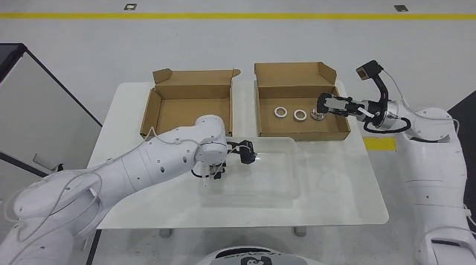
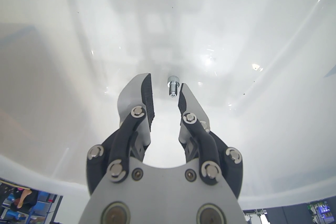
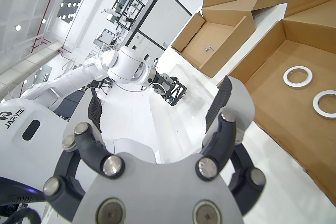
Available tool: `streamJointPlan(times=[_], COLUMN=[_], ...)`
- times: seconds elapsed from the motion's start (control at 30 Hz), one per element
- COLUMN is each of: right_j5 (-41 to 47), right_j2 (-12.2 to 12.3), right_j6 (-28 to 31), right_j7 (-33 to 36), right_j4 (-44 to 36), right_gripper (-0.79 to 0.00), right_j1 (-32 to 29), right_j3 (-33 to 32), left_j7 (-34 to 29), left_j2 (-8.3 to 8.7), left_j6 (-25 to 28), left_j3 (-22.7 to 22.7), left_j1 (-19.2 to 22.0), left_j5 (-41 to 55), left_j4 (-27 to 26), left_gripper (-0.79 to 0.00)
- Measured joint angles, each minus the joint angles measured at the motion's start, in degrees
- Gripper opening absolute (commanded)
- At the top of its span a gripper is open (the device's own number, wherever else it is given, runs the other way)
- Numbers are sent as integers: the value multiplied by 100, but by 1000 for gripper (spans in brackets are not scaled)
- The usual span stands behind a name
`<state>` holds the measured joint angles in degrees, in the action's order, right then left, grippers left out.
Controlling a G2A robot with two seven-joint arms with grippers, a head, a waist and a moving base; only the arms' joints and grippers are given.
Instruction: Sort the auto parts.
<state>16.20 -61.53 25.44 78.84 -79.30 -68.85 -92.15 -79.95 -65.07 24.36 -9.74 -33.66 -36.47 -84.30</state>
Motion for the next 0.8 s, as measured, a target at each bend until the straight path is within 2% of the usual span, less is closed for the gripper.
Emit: streamJointPlan(times=[0.2, 0.4, 0.8], right_j5=[0, 0, 0], right_j2=[0, 0, 0], right_j6=[0, 0, 0], right_j7=[0, 0, 0], right_j4=[0, 0, 0], right_gripper=[0, 0, 0], right_j1=[0, 0, 0], right_j3=[0, 0, 0], left_j7=[43, -11, -282], left_j2=[-15, 85, 625], left_j6=[43, -11, -284], left_j3=[0, 0, -2], left_j1=[55, 258, 861], left_j5=[52, 416, 1023], left_j4=[7, -335, -1646], left_gripper=[-785, -785, -785])
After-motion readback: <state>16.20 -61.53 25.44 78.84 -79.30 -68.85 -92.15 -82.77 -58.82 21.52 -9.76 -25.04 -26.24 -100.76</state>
